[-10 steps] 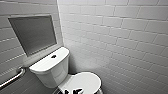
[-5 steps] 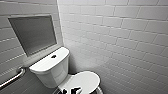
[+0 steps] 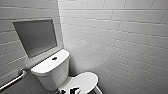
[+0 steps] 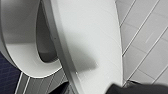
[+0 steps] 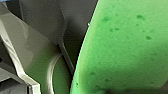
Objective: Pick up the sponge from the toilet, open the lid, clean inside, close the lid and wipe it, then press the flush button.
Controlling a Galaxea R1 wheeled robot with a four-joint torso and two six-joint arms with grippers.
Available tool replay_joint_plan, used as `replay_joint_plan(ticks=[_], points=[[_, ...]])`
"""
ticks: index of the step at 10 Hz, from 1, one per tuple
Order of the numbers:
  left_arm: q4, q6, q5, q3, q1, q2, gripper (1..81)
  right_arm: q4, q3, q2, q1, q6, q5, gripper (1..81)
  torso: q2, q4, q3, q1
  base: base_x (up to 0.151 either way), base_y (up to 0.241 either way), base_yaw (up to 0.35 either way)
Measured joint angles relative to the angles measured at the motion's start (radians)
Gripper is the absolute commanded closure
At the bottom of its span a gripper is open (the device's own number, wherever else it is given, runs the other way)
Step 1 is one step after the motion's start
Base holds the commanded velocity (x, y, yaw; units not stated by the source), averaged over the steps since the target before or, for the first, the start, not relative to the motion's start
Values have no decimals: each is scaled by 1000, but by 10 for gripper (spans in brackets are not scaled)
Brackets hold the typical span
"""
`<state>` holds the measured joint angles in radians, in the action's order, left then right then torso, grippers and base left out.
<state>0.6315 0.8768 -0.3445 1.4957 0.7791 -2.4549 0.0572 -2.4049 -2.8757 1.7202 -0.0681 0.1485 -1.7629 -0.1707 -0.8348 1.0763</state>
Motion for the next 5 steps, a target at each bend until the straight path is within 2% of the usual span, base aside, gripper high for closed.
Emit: replay_joint_plan(ticks=[5], points=[[-4, 100, 28, 22, -10, 5, 10, 0, 0, -1, 0, 0, 1, 811, 0, 0, -1, 0, 0, 0, 0]])
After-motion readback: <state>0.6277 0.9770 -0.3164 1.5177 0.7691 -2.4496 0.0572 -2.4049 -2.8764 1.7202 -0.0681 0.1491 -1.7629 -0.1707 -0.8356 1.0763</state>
